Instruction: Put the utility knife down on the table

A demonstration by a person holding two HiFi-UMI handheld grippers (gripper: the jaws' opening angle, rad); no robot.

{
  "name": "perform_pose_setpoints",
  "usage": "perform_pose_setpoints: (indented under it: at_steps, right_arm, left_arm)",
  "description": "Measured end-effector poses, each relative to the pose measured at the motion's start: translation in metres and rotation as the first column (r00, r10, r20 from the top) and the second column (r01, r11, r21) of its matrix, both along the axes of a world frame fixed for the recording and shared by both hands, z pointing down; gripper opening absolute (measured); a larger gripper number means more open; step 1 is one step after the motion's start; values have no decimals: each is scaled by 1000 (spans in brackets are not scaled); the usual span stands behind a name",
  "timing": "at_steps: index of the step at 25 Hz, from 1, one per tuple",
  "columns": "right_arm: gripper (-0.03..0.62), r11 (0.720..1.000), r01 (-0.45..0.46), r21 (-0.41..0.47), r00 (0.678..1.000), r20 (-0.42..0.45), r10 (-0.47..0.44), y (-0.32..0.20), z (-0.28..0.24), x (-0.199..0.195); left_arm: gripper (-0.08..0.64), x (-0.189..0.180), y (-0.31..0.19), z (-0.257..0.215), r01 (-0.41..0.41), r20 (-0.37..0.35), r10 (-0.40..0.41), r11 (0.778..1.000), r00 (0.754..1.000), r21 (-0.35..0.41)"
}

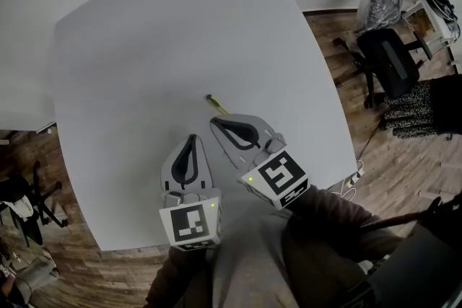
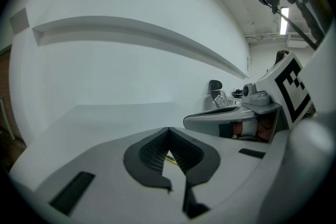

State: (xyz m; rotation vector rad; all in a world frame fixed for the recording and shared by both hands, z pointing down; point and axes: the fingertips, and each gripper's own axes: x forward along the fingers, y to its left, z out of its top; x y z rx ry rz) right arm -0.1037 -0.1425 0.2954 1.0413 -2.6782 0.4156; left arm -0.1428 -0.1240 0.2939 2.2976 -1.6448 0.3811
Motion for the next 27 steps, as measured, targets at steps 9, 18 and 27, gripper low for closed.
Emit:
perform_pose_setpoints:
  at_steps: [9,18,27]
  right_arm:
    - [2,1000,12,-6,1000,-1,-12,4,1,1]
    - [0,1000,8,-15,1000,-2,-8,7,4,6]
    - [1,1000,11,-16,1000,0,-11,4,8,5]
  left_arm:
    - [2,1,1,-2,14,-8,-14,1000,1000,7]
    - [2,7,4,2,4,-11,-4,1000,1000,-1]
    - [2,6,1,3,11,-11,-11,1000,1000,-2]
